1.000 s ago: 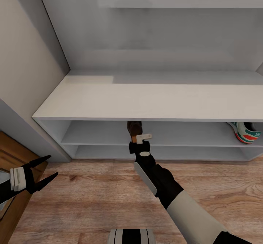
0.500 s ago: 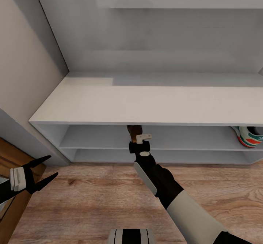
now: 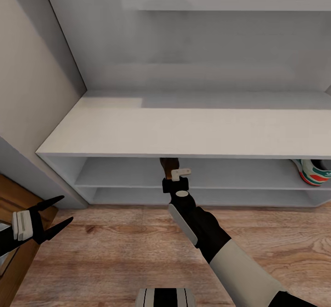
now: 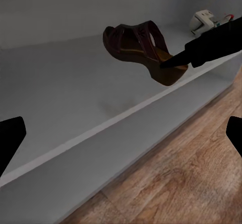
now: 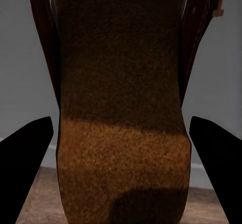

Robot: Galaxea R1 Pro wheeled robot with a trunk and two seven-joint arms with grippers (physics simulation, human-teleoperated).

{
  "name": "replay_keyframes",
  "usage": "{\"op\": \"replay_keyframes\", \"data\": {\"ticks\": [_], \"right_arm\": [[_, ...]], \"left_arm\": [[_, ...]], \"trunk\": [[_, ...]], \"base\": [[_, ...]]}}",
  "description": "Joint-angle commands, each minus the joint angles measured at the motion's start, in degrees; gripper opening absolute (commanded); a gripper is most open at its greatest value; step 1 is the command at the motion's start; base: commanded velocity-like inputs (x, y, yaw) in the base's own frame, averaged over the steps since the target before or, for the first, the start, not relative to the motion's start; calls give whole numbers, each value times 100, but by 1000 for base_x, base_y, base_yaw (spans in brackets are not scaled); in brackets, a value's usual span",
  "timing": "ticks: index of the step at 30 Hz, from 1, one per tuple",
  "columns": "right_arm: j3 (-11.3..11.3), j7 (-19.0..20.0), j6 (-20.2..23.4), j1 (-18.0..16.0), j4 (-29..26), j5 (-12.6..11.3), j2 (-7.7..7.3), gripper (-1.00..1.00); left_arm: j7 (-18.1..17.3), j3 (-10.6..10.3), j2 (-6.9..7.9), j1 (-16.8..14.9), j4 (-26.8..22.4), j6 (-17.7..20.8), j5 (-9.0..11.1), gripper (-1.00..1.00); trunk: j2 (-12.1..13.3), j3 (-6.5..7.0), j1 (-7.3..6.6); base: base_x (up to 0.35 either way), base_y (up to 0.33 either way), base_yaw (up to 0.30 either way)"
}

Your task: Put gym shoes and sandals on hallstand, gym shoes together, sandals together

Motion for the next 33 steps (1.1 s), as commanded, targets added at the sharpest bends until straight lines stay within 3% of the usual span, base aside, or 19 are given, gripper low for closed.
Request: {"op": "replay_keyframes", "data": {"ticks": [1, 33], "right_arm": [[11, -46, 18, -5, -7, -38, 0, -100], [11, -1, 0, -1, 52, -38, 0, -100]], "left_arm": [[-17, 2, 1, -3, 2, -5, 9, 100], [-17, 3, 1, -3, 0, -5, 9, 100]], "trunk": [[-2, -4, -1], [-2, -4, -1]], "base": [[1, 0, 0], [0, 0, 0]]}}
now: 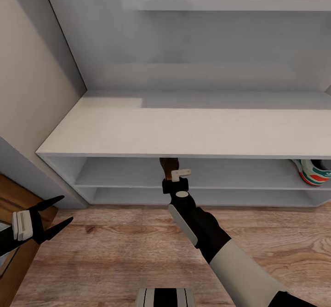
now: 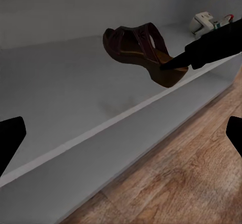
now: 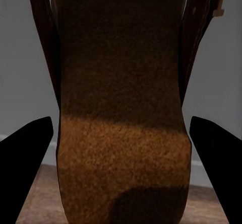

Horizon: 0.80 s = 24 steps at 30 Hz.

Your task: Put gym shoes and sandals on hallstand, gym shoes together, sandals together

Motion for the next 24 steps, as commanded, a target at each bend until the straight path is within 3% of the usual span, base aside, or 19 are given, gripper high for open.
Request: {"op": "replay_keyframes", "data": {"ticks": [1, 24], "right_arm": [[11, -44, 16, -4, -4, -37, 0, -100], [20, -39, -100, 1, 2, -29, 0, -100]], "left_arm": [[-17, 2, 1, -3, 2, -5, 9, 100], [-17, 2, 1, -3, 1, -5, 9, 100]], "trunk": [[-2, -4, -1], [-2, -4, -1]], "base": [[0, 0, 0], [0, 0, 0]]}}
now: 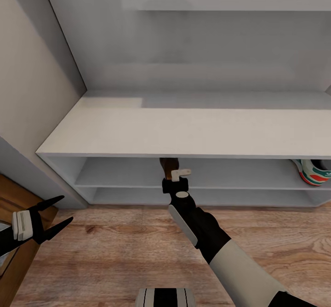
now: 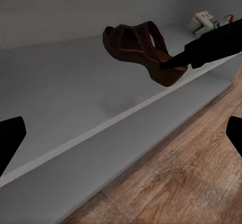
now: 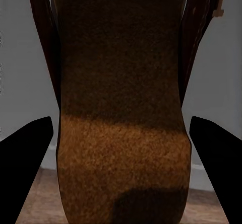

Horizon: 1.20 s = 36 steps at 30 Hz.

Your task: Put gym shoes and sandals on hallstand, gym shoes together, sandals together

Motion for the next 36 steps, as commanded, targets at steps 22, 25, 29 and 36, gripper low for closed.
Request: {"op": "replay_keyframes", "data": {"ticks": [22, 25, 29, 36], "right_arm": [[19, -45, -175, 0, 2, -36, 0, -100], [19, -45, -177, 0, 2, -37, 0, -100], [18, -45, -179, 0, 2, -35, 0, -100], [18, -45, -180, 0, 2, -35, 0, -100]], "left_arm": [[-17, 2, 1, -3, 3, -5, 9, 100], [-17, 2, 1, -3, 4, -5, 9, 100], [-17, -3, 1, -3, 4, 4, 9, 100], [-17, -5, 1, -3, 3, 0, 9, 100]], "trunk": [[-2, -4, -1], [-2, -4, -1], [-2, -4, -1], [-2, -4, -1]], "base": [[0, 0, 0], [0, 0, 0], [2, 0, 0], [83, 0, 0]]}}
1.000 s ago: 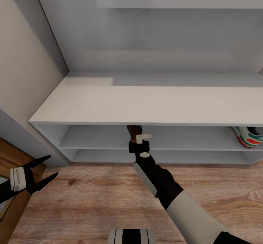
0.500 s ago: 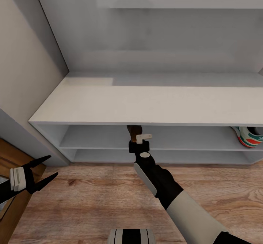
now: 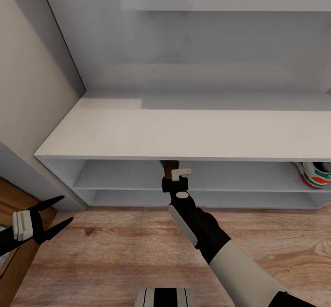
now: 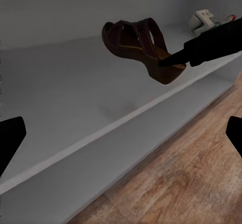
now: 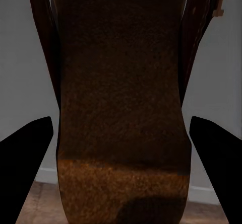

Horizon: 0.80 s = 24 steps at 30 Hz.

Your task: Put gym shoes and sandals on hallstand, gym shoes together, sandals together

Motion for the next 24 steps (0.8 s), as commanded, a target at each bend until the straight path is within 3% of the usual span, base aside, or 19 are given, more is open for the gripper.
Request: {"op": "replay_keyframes", "data": {"ticks": [1, 24], "right_arm": [[11, -43, 20, -5, -5, -33, 0, -100], [10, -43, 20, -5, -5, -34, 0, -100]], "left_arm": [[-17, 2, 1, -3, 2, -5, 9, 100], [-17, 8, 1, -3, 0, -10, 9, 100]], "trunk": [[-2, -4, 0], [-2, -4, 0]], "base": [[91, 0, 0], [13, 0, 0]]}}
